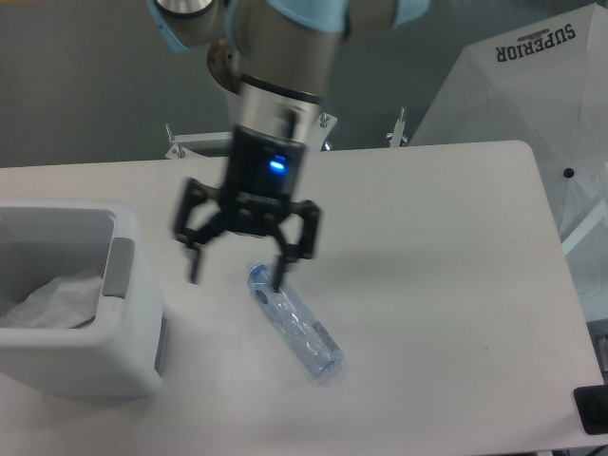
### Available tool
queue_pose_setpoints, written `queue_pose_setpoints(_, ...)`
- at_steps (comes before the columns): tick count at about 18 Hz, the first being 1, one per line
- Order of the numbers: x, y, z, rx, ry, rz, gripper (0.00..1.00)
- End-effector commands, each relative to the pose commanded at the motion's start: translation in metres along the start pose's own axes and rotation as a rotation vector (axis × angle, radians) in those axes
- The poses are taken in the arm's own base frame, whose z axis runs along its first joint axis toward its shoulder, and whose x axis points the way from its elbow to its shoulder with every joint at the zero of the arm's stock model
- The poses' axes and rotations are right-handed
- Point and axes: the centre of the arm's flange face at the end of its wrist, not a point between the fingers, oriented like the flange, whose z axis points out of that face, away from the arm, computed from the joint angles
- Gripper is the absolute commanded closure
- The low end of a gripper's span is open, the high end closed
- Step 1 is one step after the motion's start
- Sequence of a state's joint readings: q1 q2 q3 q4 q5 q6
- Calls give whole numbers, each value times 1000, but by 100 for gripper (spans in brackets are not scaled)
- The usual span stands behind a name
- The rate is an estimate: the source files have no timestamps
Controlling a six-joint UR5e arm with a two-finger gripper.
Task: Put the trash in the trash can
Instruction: 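Move the gripper over the clear plastic bottle and lower it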
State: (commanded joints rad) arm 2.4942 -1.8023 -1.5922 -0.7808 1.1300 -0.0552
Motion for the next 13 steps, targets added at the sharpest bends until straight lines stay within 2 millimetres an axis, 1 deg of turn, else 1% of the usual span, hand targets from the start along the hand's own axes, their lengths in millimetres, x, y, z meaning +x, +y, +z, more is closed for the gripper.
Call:
queue_pose_setpoints(1, -12, -2, 14, -15, -58, -14, 0)
queue_pose_setpoints(2, -24, 2, 29, -38, -108, -24, 0)
queue_pose_setpoints(4, -43, 12, 61, -92, -153, -44, 0)
queue_pose_setpoints(6, -56, 13, 86, -125, -171, -55, 0)
queue_pose_setpoints(7, -62, 17, 97, -145, -182, -59, 0)
queue_pose_setpoints(9, -74, 30, 118, -188, -208, -71, 0)
queue_pose_setpoints(11, -80, 34, 132, -208, -230, -73, 0)
queue_pose_setpoints(13, -82, 35, 140, -218, -234, -73, 0)
